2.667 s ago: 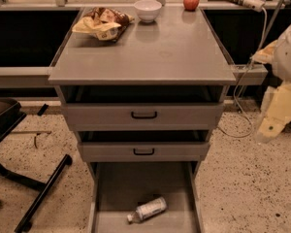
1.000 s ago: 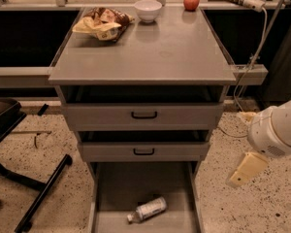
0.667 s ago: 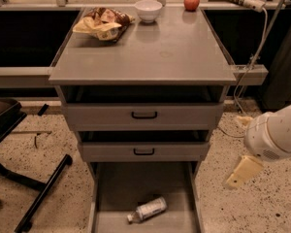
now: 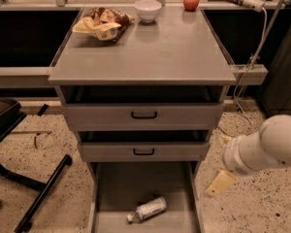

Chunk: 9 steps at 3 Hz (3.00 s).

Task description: Pick blue plastic bottle from bottom drawer and place on counter

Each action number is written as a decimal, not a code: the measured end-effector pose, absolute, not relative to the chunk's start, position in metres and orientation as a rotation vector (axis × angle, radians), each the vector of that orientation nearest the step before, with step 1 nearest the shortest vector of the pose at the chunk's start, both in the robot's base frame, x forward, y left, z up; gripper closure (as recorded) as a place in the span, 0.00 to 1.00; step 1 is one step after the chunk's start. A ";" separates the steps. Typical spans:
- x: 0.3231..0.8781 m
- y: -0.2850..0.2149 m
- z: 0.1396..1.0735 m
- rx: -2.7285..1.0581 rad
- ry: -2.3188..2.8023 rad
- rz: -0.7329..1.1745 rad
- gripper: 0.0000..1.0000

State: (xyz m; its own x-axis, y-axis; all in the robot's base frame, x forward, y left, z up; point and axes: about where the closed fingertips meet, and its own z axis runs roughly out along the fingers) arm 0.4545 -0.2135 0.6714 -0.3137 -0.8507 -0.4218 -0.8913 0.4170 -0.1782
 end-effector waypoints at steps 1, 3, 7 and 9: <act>0.457 -0.220 0.622 -1.369 2.283 0.089 0.00; 0.458 -0.221 0.593 -1.313 2.322 0.125 0.00; 0.465 -0.143 0.452 -1.585 2.028 0.289 0.00; 0.469 -0.138 0.440 -1.588 2.009 0.281 0.00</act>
Offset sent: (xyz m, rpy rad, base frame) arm -0.0069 -0.0097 -0.1125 0.0552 0.0981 -0.1661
